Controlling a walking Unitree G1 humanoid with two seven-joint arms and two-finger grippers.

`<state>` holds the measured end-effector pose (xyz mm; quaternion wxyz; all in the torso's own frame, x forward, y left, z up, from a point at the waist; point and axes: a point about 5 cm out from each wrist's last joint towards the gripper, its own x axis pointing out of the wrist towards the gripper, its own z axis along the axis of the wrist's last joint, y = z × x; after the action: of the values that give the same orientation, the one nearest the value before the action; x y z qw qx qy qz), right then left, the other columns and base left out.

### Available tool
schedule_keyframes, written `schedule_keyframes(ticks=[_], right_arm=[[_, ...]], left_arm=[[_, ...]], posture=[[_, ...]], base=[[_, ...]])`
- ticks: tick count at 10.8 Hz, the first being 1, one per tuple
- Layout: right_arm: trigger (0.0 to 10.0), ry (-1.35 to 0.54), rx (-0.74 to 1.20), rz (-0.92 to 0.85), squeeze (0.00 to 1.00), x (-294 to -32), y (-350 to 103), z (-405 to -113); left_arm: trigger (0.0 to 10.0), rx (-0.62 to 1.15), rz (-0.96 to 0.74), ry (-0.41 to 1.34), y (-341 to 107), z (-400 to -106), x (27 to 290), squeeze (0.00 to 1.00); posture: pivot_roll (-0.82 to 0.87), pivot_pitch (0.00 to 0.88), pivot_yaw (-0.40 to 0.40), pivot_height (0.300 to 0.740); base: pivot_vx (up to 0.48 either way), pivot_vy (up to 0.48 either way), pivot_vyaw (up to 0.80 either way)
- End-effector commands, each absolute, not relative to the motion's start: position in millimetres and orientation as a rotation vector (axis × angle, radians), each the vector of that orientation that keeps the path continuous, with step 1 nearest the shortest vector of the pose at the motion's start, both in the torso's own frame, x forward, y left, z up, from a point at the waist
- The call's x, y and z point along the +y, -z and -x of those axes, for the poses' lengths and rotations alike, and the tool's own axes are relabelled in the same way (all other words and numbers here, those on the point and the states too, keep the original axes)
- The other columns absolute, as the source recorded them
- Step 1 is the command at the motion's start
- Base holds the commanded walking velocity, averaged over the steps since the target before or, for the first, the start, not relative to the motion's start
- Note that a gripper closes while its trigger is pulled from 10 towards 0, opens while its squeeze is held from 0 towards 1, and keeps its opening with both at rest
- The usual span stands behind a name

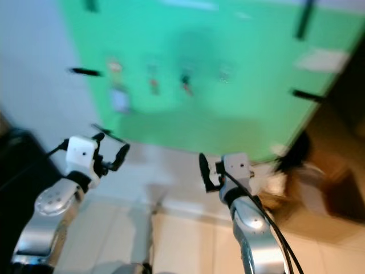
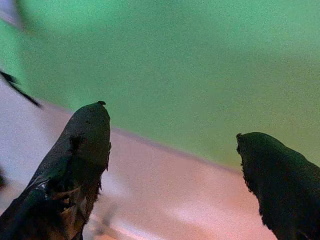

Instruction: Hang keys on a hook

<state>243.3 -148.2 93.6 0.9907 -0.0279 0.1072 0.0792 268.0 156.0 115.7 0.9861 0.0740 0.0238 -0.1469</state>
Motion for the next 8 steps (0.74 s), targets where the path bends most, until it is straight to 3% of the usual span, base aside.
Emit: schedule_keyframes(ticks=[1, 4, 5, 6, 7, 8], right_arm=[[10.0, -0.143, 0.210, 0.056, 0.00, -153.7, -94.4, -244.7], [10.0, -0.077, 0.237, -0.063, 0.00, -161.6, -87.5, -243.7], [10.0, -0.078, 0.243, -0.079, 0.00, -162.7, -87.4, -243.8], [10.0, -0.089, 0.250, -0.086, 0.00, -162.7, -87.6, -244.3], [10.0, -0.110, 0.251, -0.077, 0.00, -162.1, -89.1, -245.7], [10.0, -0.117, 0.248, -0.072, 0.00, -161.7, -89.8, -246.5]], left_arm=[[10.0, 0.017, -0.170, 0.302, -122.1, -267.9, 152.4, 1.00], [10.0, 0.017, -0.161, 0.268, -119.6, -264.6, 154.1, 0.97], [10.0, 0.011, -0.142, 0.266, -121.7, -266.6, 153.2, 0.86], [10.0, 0.010, -0.131, 0.257, -123.5, -268.4, 152.6, 0.62], [10.0, 0.001, -0.133, 0.256, -125.9, -269.9, 151.4, 0.53], [10.0, 0.001, -0.133, 0.259, -125.7, -269.4, 150.8, 0.51]], posture=[[-0.07, 0.000, 0.029, 0.740], [-0.07, 0.000, 0.024, 0.740], [-0.07, 0.000, 0.022, 0.740], [-0.07, 0.000, 0.019, 0.740], [-0.07, 0.000, 0.013, 0.740], [-0.07, 0.000, 0.007, 0.740]], base=[[0.000, 0.000, 0.80], [0.000, 0.000, 0.80], [0.000, 0.000, 0.80], [0.000, 0.000, 0.80], [0.000, 0.000, 0.80], [0.000, 0.000, 0.80]])
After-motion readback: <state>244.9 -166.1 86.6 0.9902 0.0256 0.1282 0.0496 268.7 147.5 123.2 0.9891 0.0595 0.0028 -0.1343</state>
